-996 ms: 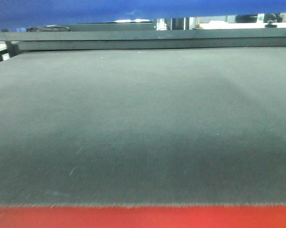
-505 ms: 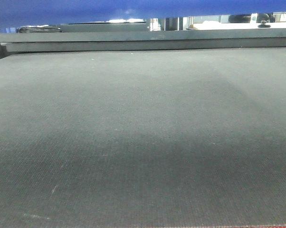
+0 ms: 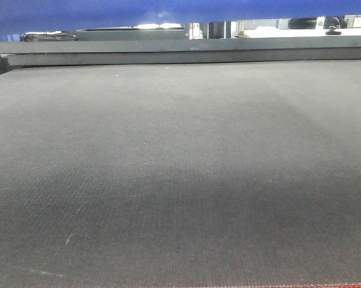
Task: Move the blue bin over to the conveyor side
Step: 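Lower the blue bin onto the dark conveyor belt with both grippers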
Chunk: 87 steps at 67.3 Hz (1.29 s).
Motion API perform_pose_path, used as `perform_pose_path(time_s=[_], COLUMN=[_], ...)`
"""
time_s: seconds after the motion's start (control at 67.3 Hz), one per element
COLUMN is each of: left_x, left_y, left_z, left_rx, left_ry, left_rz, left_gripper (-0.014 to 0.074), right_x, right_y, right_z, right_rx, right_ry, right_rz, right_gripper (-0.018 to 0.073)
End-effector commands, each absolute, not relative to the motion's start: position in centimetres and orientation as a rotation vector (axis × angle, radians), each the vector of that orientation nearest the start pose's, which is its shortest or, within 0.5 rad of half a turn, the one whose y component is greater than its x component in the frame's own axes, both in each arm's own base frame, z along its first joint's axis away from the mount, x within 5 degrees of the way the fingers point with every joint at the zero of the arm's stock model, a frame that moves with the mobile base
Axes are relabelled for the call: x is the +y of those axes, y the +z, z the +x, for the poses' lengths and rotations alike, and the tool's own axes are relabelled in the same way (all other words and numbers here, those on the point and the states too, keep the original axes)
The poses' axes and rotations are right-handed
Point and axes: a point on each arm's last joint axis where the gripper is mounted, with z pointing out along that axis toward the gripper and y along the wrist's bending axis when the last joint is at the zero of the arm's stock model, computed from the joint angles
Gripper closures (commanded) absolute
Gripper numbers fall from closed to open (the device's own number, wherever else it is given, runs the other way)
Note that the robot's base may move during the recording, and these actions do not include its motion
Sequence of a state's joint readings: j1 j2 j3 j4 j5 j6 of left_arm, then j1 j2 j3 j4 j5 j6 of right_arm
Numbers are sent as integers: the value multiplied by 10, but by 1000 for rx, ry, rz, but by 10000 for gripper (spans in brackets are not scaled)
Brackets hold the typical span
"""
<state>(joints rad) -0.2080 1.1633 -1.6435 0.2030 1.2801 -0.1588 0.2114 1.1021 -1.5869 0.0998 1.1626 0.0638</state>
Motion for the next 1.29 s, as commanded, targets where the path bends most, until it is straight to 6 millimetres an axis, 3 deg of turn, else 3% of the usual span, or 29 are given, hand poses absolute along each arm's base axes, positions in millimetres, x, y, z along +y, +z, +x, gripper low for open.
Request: perform_pose_path(time_s=[0.0,0.476,0.624,0.773,0.966,1.278], left_x=[-11,-11,-14,-22,-36,-50], left_y=[507,507,507,489,455,400], left_z=[186,186,198,233,284,346], left_rx=[2148,2145,2113,2182,2271,2368], left_ry=[189,188,183,185,162,176], left_rz=[15,16,31,55,93,144], left_gripper=[604,604,604,604,604,592], right_x=[37,38,39,44,51,63], right_y=[511,513,510,496,466,389], right_z=[173,174,180,205,257,337], right_rx=[2024,2005,2024,2093,2195,2431], right_ry=[171,182,187,180,162,132], right_rz=[-163,-162,-163,-168,-157,-157], right_gripper=[631,631,629,629,629,629])
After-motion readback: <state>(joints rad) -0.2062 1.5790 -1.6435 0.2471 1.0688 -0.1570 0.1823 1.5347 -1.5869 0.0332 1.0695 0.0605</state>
